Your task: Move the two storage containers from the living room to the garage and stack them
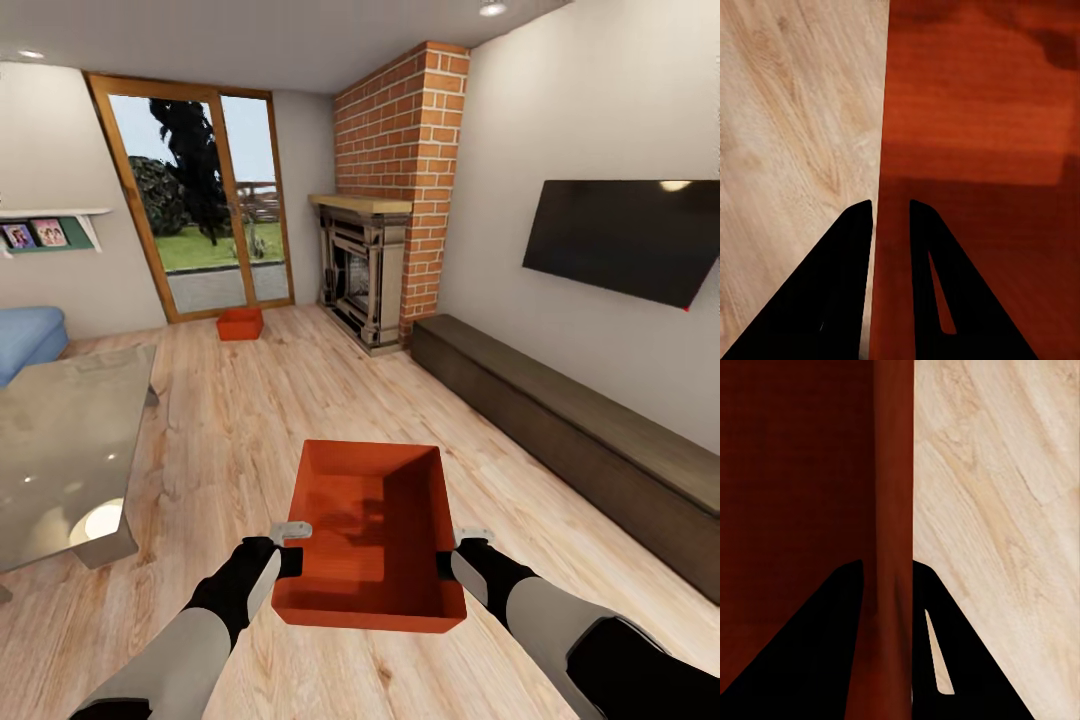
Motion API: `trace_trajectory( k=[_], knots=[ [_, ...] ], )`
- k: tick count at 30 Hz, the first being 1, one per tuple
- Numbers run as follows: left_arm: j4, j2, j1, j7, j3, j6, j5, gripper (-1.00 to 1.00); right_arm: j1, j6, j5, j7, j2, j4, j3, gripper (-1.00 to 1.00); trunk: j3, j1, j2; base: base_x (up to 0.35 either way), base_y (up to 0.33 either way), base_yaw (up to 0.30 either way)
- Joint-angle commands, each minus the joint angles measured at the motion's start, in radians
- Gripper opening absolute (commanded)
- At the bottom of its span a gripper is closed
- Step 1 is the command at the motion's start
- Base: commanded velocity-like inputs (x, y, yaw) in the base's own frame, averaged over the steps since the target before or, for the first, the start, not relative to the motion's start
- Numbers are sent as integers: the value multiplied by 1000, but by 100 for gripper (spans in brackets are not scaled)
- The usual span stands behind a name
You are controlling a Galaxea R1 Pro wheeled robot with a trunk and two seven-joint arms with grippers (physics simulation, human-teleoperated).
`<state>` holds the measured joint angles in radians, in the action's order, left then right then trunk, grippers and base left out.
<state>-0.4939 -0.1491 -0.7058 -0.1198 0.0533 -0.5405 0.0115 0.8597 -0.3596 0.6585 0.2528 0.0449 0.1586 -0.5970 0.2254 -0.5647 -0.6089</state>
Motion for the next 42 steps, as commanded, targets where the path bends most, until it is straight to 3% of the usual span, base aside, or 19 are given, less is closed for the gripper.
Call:
trace_trajectory(
  k=[1,30,42],
  knots=[
    [1,0,0,-7,3,-9,22,-100,1,11,15,5,0,19,-37,-100,-3,4,6,0,0,0],
    [1,-1,0,-7,5,-7,22,-100,1,11,15,5,-2,20,-35,-100,-138,115,209,0,0,0],
    [0,-1,0,-8,5,-7,22,-100,1,11,15,5,-2,20,-35,-100,-157,115,209,0,0,0]
  ],
)
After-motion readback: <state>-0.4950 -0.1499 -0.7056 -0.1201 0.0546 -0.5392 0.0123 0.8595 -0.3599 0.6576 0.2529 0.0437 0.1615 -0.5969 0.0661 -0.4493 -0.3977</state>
